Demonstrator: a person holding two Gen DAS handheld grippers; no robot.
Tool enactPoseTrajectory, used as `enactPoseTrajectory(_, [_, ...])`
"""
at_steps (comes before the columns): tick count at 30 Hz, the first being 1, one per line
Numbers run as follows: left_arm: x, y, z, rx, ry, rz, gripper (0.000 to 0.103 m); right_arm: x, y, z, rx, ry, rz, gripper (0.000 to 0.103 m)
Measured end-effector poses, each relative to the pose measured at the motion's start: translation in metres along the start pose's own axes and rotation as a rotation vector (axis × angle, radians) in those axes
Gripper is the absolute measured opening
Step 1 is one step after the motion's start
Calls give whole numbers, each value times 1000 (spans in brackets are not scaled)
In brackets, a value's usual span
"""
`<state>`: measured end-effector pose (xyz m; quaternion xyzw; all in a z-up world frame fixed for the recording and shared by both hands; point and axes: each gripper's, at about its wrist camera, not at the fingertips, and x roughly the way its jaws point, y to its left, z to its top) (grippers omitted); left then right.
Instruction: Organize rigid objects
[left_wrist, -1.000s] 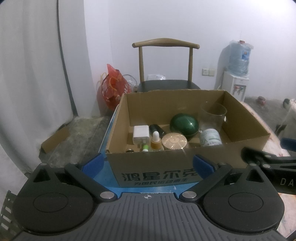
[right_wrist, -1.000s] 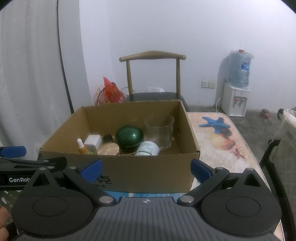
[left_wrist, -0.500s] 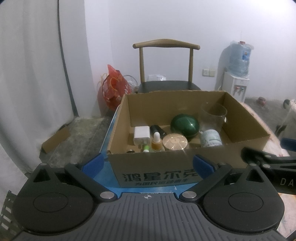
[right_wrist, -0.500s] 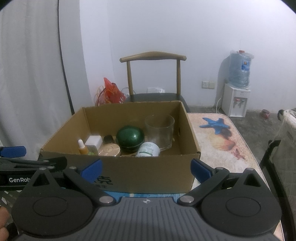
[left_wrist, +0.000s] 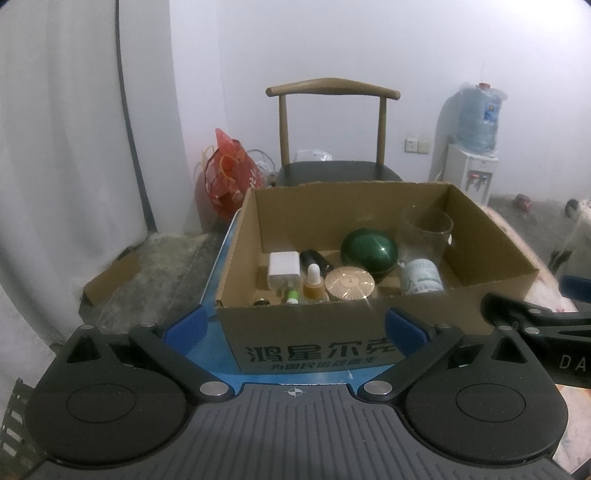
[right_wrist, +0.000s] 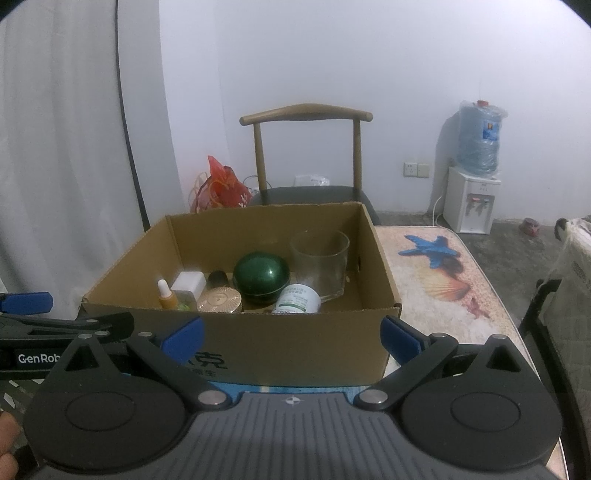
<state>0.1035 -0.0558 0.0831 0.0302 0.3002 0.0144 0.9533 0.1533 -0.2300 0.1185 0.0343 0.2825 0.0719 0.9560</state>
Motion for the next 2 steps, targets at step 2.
enactPoseTrajectory(2, [0, 0, 0, 1, -1, 1, 103, 0, 0, 0, -1, 0, 0, 103])
